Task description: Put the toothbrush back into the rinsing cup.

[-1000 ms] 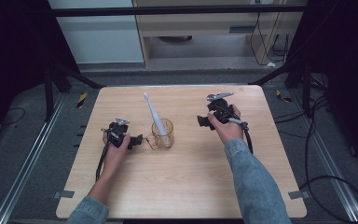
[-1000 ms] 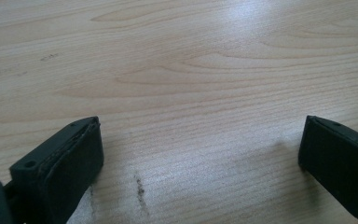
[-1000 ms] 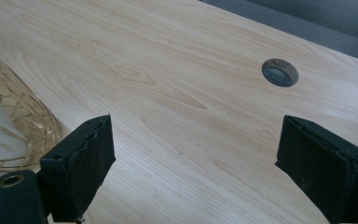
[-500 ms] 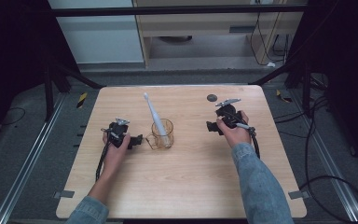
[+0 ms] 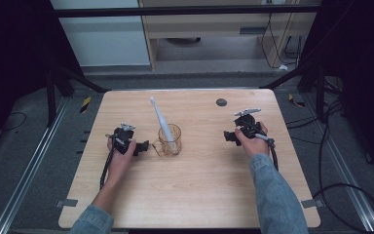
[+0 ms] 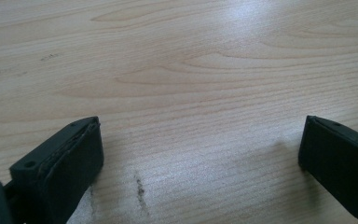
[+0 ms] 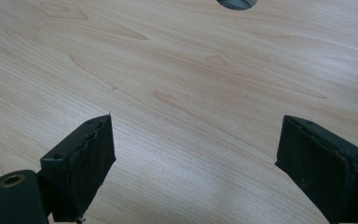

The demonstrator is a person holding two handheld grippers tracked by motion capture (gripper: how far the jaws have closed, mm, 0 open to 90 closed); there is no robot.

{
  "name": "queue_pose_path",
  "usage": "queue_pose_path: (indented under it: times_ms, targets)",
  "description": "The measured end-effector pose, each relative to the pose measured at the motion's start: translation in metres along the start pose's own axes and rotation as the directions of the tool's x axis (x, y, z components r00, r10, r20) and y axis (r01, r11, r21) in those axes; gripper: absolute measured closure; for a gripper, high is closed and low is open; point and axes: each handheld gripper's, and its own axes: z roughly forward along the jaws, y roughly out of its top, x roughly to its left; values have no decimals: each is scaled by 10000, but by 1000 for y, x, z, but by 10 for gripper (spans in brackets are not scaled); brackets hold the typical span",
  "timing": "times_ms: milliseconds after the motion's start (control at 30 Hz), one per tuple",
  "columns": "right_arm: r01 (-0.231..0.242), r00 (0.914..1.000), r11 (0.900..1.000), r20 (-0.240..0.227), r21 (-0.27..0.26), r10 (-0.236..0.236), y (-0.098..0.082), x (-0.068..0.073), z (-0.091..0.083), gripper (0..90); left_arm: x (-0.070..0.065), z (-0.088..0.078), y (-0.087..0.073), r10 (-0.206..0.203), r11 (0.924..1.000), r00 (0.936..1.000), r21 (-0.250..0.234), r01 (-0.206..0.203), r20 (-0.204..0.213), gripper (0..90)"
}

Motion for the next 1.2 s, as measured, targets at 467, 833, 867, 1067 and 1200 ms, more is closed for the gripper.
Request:
queue_pose_path:
  times_ms: [467,833,867,1067,1200]
  targets:
    - [-8,9999,10000,-169,-14,7,-21,-3,7,114,0,0,0,-1,10000,10000,-4,1,0,0]
    - [-326,9993,9994,-212,-99,323,-33,-5,14,124,0,0,0,2,10000,10000,-2,-2,-1,0]
    - [-364,9991,9993,-204,-99,361,-35,-6,17,123,0,0,0,0,10000,10000,-3,0,-1,0]
    - [-570,9982,9979,-217,-307,563,-37,-7,22,124,0,0,0,-2,10000,10000,-4,2,0,0]
    - [-780,9967,9958,-250,-484,769,-36,-6,26,124,0,0,0,-1,10000,10000,1,1,-12,0]
